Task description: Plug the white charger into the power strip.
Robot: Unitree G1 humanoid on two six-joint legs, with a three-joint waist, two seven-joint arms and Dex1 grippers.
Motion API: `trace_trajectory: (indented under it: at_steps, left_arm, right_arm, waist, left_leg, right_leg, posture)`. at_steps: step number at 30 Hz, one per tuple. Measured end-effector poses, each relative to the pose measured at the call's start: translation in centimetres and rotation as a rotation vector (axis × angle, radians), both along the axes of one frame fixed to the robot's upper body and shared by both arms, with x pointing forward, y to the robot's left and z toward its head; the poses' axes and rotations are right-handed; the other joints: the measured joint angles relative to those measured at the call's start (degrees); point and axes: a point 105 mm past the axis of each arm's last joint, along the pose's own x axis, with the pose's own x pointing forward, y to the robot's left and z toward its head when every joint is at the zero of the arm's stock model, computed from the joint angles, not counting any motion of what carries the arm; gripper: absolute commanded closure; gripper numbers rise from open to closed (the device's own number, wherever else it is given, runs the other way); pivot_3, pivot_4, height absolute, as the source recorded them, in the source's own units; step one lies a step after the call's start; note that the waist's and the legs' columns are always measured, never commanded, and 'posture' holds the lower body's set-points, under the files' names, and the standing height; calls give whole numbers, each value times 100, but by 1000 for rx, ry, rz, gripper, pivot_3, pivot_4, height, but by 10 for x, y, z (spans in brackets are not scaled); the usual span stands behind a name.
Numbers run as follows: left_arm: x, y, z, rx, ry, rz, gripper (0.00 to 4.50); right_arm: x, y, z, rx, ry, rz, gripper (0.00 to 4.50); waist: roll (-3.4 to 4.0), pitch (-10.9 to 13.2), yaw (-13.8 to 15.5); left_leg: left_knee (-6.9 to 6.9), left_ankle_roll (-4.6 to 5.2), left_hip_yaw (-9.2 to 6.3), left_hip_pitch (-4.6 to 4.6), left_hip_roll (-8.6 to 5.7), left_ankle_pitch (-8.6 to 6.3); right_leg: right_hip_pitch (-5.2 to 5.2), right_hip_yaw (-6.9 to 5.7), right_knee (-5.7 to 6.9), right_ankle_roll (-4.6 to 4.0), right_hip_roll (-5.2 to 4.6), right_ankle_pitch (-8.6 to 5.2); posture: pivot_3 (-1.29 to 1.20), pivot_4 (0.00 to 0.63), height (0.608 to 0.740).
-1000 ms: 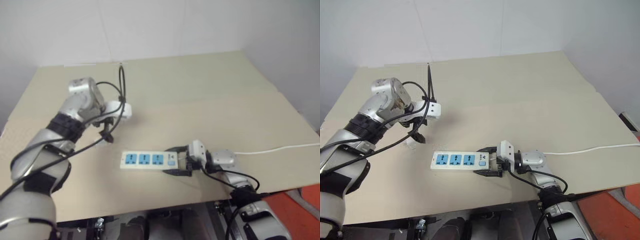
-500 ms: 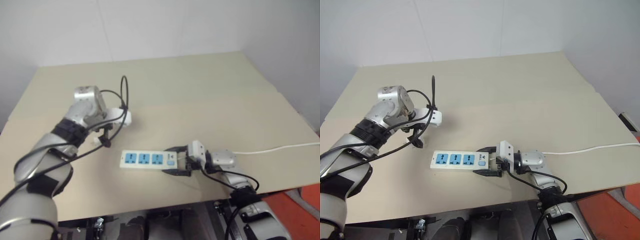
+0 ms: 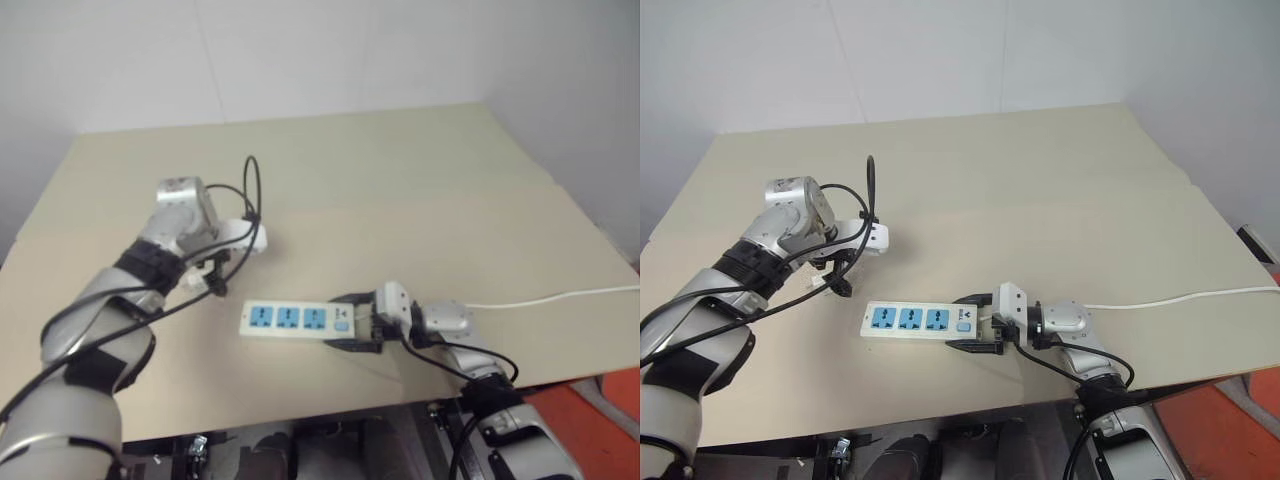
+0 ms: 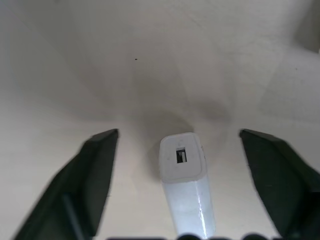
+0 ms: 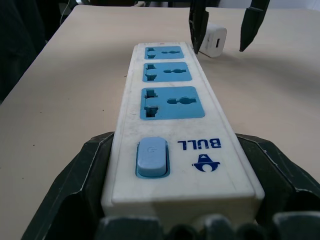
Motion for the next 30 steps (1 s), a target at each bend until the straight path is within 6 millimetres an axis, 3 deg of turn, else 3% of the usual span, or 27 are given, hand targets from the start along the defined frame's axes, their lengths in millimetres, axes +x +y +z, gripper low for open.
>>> trace_trajectory:
  at_steps: [7,19,22,27,30]
  left_arm:
    - [-1,1,-9,7,14,24,3439]
    - [3,-6,0,-57,-30,11,3511]
    - [2,-24,23,-194,-65,-28,3511]
    - [-8,-58,87,-532,-202,-191,3511]
    - [-21,-71,97,-820,-230,-289,3511]
  right_arm:
    - [0,0,0,-1,-2,-5,1100]
    - [0,0,0,-4,-5,-6,1100]
    - [0,-1,1,-7,-7,-6,1100]
    - [-2,0,0,-9,-10,-1,1100]
    - [-3,0,0,-11,-8,-4,1100]
  waist:
    - [0,0,1]
    - [-1,0,6]
    - [-2,0,11]
    - [0,0,0]
    - [11,-10,7]
  left_leg:
    - [1,4,1,0,6,-2]
    - [3,6,1,-1,8,-4]
    - [6,5,1,-6,10,-4]
    - [6,-14,1,-2,16,-1]
    - [9,-21,2,3,18,-3]
  right_leg:
    - [0,0,0,-4,7,3]
    - [0,1,-1,-7,8,4]
    - [-2,0,-2,-7,8,4]
    - [-3,1,-3,-7,11,5]
    - [-2,5,-1,-8,10,5]
  posture:
    - [0,150,740]
    - [0,150,740]
    - [0,150,740]
    - [0,150,740]
    - [0,150,740]
